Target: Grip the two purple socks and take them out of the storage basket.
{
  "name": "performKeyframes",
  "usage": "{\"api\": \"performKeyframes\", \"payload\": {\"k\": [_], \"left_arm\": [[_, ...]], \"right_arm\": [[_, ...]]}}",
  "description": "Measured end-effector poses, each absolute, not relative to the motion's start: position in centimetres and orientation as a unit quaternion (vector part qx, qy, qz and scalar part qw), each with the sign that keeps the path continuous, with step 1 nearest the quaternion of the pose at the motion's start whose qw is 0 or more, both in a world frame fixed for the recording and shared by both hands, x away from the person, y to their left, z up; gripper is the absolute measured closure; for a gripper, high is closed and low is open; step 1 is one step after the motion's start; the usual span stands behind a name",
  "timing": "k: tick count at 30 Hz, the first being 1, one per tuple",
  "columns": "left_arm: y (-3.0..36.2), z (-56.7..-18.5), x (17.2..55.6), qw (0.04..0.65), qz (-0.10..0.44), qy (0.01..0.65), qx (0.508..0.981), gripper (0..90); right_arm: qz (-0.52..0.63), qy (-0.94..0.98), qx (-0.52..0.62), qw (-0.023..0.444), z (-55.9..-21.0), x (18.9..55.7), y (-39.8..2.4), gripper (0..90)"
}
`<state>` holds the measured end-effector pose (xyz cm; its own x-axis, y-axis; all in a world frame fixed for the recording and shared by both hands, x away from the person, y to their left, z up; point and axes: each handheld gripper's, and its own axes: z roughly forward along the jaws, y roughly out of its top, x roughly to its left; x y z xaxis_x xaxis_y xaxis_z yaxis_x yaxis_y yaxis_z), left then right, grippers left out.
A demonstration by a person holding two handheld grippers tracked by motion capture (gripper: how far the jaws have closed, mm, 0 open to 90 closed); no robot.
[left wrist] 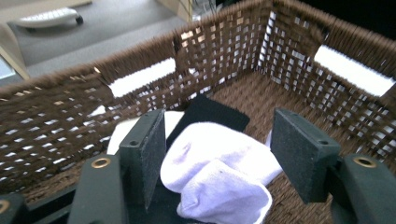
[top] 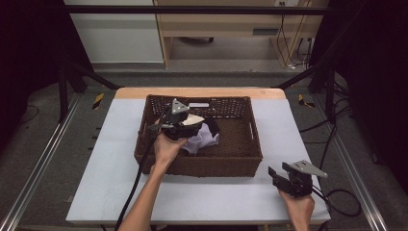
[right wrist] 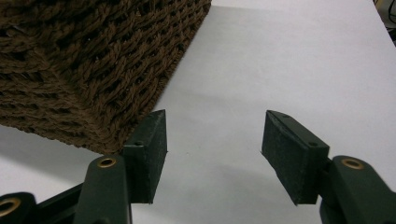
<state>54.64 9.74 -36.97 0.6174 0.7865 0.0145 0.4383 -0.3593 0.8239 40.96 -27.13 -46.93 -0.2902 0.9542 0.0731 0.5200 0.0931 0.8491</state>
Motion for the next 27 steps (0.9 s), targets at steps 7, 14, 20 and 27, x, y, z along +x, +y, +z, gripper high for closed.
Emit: {"api": "performKeyframes", "payload": {"k": [7,14,20,27], "left_arm": [[9.7,-37.6,55.7,0.409,0.178,0.4,0.8,34.0],[8.9,-38.3,55.9,0.382,0.185,0.379,0.822,33.5],[8.1,-39.1,55.7,0.346,0.182,0.361,0.847,36.1],[7.4,-39.9,55.7,0.303,0.177,0.353,0.868,38.6]], "right_arm": [[0.41,0.692,0.534,0.261,-46.9,41.0,-27.1,40.6],[0.407,0.694,0.532,0.264,-47.0,41.1,-27.1,40.8],[0.408,0.694,0.534,0.259,-47.0,41.0,-27.1,40.7],[0.403,0.698,0.533,0.258,-47.1,41.1,-27.0,40.2]]}}
